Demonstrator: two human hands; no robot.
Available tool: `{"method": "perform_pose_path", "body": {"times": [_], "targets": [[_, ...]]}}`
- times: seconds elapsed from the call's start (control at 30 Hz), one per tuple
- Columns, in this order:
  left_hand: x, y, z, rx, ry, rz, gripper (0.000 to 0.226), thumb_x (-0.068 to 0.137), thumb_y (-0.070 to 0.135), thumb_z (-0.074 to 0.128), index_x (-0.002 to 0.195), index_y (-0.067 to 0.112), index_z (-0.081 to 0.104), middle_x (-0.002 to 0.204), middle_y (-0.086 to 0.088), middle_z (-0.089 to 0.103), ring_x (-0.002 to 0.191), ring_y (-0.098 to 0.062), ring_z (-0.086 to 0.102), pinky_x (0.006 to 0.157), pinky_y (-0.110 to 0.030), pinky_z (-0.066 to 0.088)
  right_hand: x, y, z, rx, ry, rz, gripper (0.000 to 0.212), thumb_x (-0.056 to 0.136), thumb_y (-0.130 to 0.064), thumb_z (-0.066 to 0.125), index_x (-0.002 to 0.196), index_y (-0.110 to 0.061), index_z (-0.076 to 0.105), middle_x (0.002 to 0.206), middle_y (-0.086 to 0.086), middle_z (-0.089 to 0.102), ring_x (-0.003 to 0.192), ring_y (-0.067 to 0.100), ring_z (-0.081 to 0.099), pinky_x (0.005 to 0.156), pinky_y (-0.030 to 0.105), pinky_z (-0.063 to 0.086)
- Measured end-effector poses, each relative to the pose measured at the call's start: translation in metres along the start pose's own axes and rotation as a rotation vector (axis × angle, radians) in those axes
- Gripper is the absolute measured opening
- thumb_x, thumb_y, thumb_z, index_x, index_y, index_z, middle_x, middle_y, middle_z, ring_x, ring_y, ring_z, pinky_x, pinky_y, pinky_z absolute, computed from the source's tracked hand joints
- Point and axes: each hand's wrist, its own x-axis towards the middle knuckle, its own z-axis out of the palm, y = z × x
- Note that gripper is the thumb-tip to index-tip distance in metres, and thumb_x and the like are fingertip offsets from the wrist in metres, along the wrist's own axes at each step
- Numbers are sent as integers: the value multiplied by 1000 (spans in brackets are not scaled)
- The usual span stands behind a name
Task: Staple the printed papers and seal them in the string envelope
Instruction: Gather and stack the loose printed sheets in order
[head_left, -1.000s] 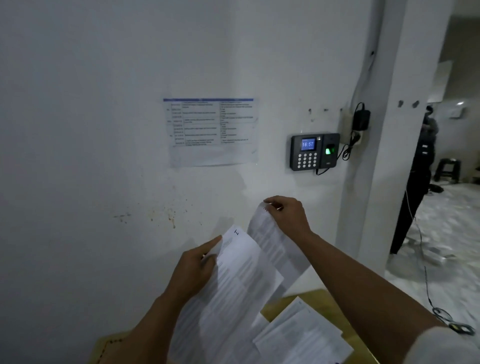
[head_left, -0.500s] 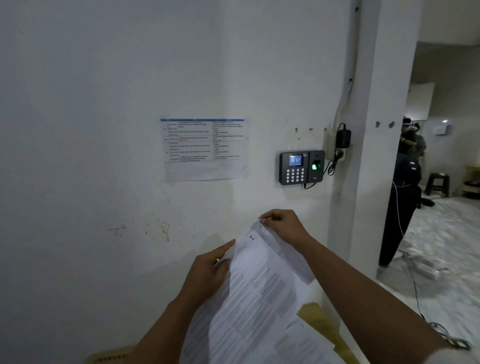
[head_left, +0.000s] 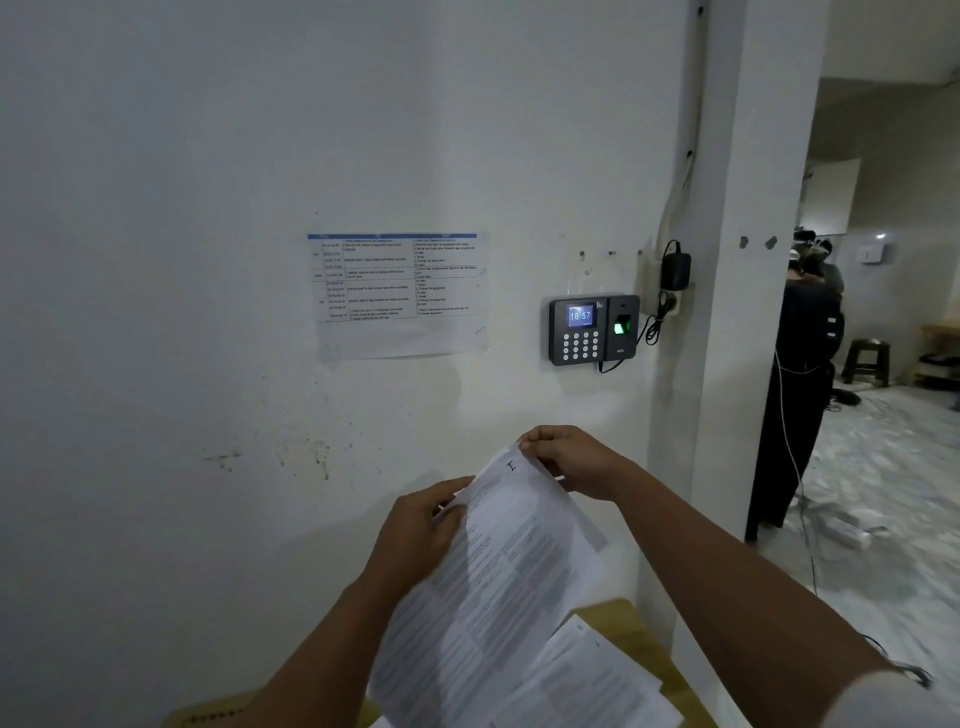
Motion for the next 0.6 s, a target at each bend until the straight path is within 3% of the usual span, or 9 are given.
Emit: {"method": "perform_pose_path", "body": {"times": [0.1,0.27,0.33,0.4,0.5,0.6], "targets": [[5,-5,5,57,63,-34,18,99,24,64,114,28,71,105,15,72,86,-3,67,79,-27,58,1,0,-3,16,-51,4,11,97,-20,62,93,-22,72,88,-1,67,76,15,59,72,31,49],[12,-7,9,86,160,-113,9,98,34,65,101,26,68,119,18,63,94,-9,68,86,-36,61,3,-3,4,31,-77,-21,9,98,-24,62,95,-22,70,89,0,63,75,15,55,70,31,46],[14,-6,9,72,159,-160,9,97,37,65,95,29,68,101,17,71,85,-7,69,80,-40,62,3,-5,9,31,-57,-41,11,99,-25,61,97,-22,71,91,0,63,77,15,56,72,31,46],[15,-6,9,71,175,-190,10,97,37,64,90,30,67,89,16,71,80,-5,68,77,-40,61,3,-5,13,53,-18,-80,16,100,-28,60,101,-18,73,94,-1,68,80,13,61,75,29,48],[20,-7,15,59,204,-236,10,98,35,64,92,27,68,89,14,70,84,-5,67,78,-36,60,8,2,16,48,50,-195,23,96,-36,65,111,-20,74,105,-2,75,94,11,69,82,25,51],[26,-7,19,48,232,-282,11,99,34,63,97,25,69,93,12,70,89,-10,68,79,-31,57,18,18,17,-44,103,-304,28,85,-27,80,112,-27,72,82,15,71,84,20,69,85,35,53]]}}
